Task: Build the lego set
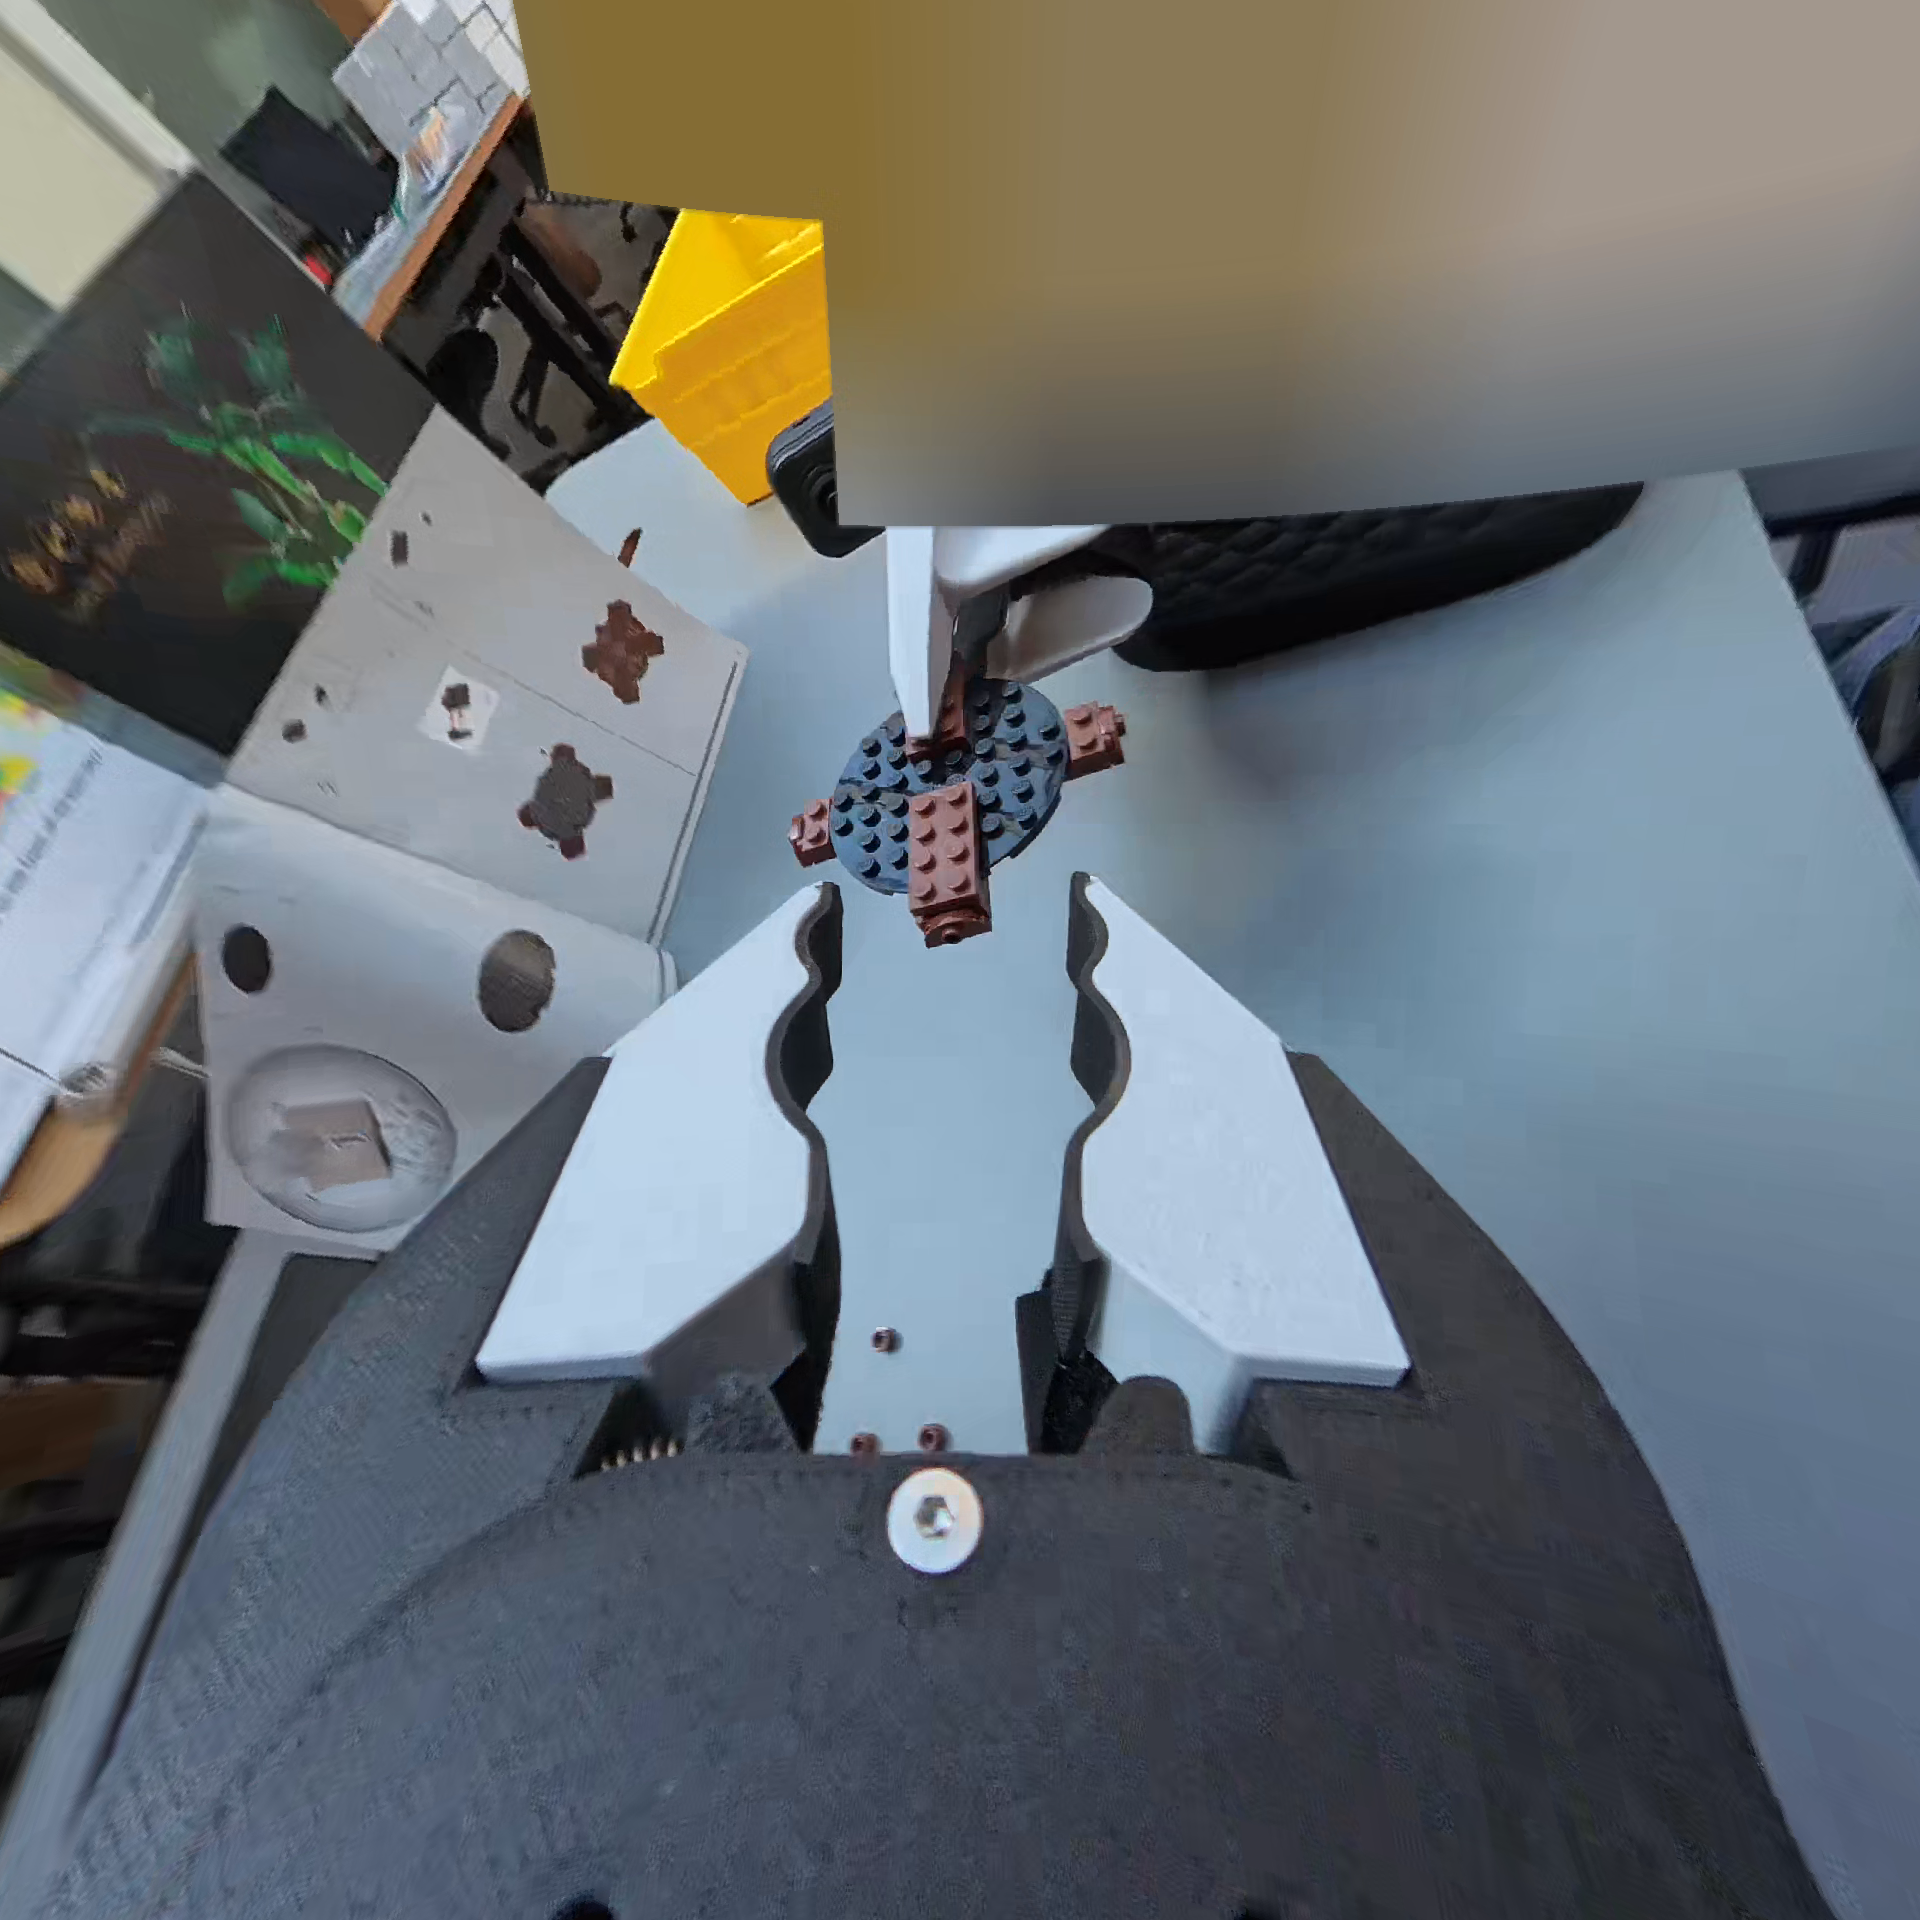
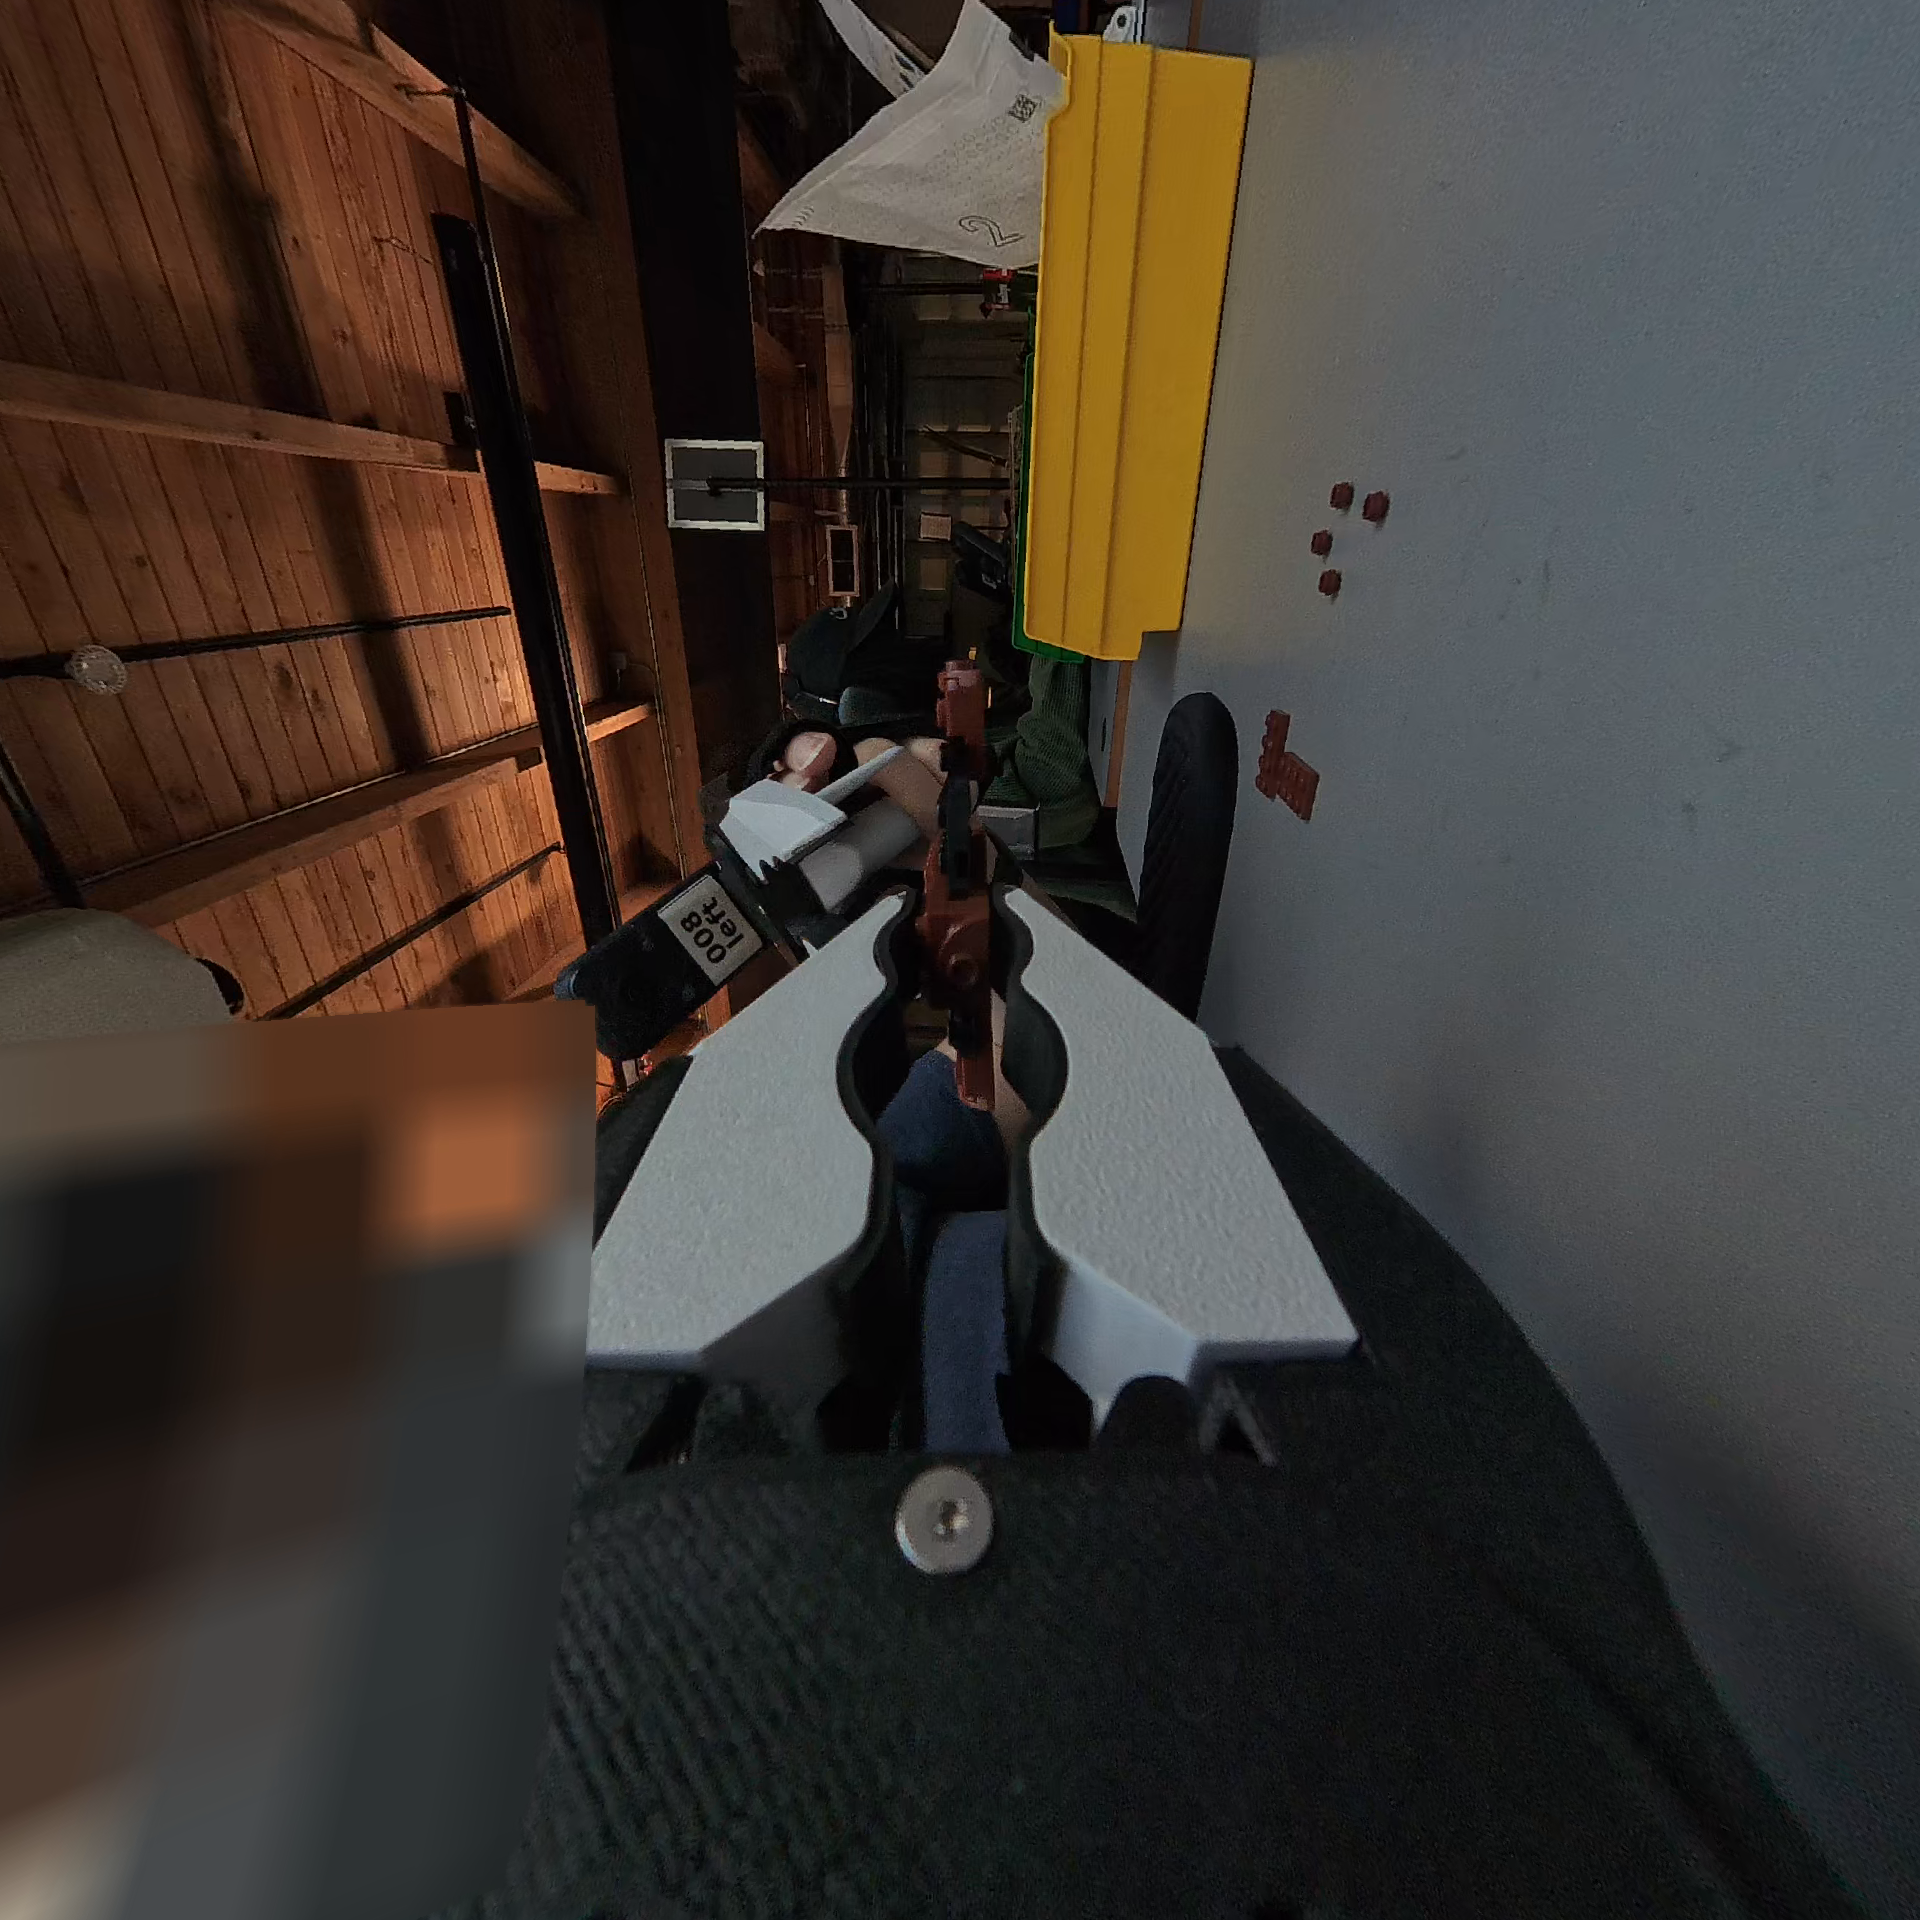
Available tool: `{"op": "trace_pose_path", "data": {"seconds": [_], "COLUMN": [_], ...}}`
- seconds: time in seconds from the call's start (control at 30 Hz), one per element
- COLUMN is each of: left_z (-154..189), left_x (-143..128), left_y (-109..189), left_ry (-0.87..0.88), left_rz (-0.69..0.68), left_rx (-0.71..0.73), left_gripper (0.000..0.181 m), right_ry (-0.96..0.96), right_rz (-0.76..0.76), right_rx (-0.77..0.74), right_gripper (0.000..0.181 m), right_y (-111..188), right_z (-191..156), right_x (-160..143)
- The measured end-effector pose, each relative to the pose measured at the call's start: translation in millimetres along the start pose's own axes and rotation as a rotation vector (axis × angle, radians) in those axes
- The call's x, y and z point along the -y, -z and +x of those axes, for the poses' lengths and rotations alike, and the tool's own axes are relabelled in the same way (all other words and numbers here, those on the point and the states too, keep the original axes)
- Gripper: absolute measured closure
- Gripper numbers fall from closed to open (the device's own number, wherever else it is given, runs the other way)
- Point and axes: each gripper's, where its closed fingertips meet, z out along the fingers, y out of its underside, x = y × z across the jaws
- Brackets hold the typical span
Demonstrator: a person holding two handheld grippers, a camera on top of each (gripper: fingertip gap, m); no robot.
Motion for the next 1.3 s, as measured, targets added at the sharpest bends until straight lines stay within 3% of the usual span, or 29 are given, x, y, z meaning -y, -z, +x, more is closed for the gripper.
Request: {"op": "trace_pose_path", "data": {"seconds": [0.13, 0.27, 0.4, 0.67, 0.83, 1.3], "left_z": [0.2, 6.9, 1.9, -9.4, -12.7, -15.8], "left_x": [6.1, 1.2, -0.7, 3.1, 8.3, 3.0], "left_y": [-5.0, -17.7, -26.3, -30.9, -29.6, -26.2], "left_ry": [-0.413, -0.503, -0.663, -0.784, -0.818, -0.846], "left_rz": [-0.02, -0.073, -0.12, -0.147, -0.121, -0.162], "left_rx": [0.125, 0.099, 0.208, 0.321, 0.352, 0.37], "left_gripper": [0.141, 0.14, 0.141, 0.15, 0.168, 0.17], "right_ry": [-0.028, -0.058, -0.084, -0.1, -0.13, -0.151], "right_rz": [-0.023, -0.011, -0.004, -0.016, -0.011, -0.013], "right_rx": [-0.005, 0.018, 0.04, 0.064, 0.105, 0.103], "right_gripper": [0.171, 0.171, 0.171, 0.171, 0.171, 0.171], "right_y": [-1.8, 0.5, 2.0, -0.3, -0.4, -5.8], "right_z": [-1.3, -6.5, -10.0, -15.5, -20.2, -20.1], "right_x": [-4.4, -3.3, -3.4, -5.9, -5.8, -9.1]}}
